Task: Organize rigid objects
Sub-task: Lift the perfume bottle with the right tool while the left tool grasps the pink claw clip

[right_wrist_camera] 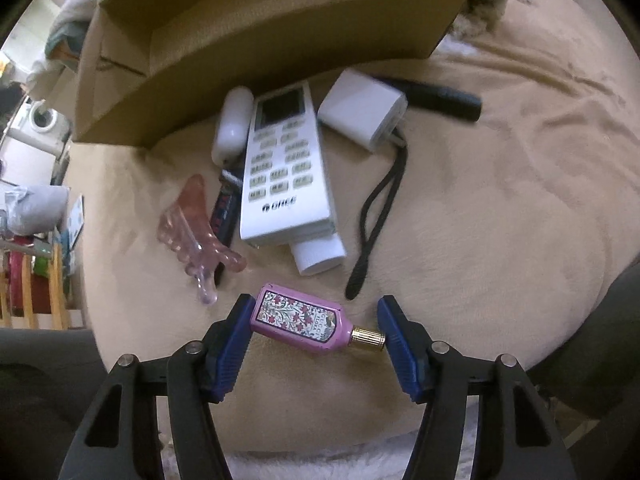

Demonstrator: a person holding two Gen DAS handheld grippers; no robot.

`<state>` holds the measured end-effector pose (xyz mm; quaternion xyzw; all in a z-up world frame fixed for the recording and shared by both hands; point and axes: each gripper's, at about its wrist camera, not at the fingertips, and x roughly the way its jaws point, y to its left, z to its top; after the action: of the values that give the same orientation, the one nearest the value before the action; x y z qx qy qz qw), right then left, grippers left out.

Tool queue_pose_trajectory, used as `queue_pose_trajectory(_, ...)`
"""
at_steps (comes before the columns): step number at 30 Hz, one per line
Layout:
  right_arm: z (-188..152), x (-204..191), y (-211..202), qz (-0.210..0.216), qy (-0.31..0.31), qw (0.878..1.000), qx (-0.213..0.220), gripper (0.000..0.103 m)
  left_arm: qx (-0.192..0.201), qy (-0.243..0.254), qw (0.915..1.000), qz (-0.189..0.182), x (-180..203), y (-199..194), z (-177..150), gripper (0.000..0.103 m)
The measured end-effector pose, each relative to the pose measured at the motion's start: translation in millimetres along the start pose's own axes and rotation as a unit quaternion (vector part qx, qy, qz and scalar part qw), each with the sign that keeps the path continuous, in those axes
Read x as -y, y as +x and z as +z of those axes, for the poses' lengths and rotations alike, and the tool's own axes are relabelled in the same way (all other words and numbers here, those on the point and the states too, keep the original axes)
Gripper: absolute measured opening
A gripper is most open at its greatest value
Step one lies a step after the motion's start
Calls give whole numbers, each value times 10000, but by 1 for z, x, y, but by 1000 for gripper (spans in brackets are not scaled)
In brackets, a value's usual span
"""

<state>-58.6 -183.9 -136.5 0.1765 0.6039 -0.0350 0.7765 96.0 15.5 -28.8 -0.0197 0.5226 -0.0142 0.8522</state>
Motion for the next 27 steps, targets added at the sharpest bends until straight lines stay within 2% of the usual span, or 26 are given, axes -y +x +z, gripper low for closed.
queue_pose_trajectory(5, 8, 6, -24, 126, -156, 9996, 223, 66, -62, -44, 10000, 39, -1, 5, 1, 71)
queue_pose_trajectory(11, 18, 5, -66, 266, -501, 9959, 710, 66, -139, -34, 9998, 158, -2, 12, -1, 71)
queue_pose_trajectory(15, 44, 14, -89, 474, -721, 9886, 1236, 66, -247, -60, 9994, 222, -4, 19, -3, 71)
queue_pose_trajectory(19, 65, 8, -111, 508, -878, 9803, 1694, 66, -347, -54, 9989, 295, -4, 26, -4, 71)
queue_pose_trajectory(27, 106, 6, -139, 782, -1212, 9659, 2149, 66, -444, -45, 9979, 473, -4, 40, -4, 71)
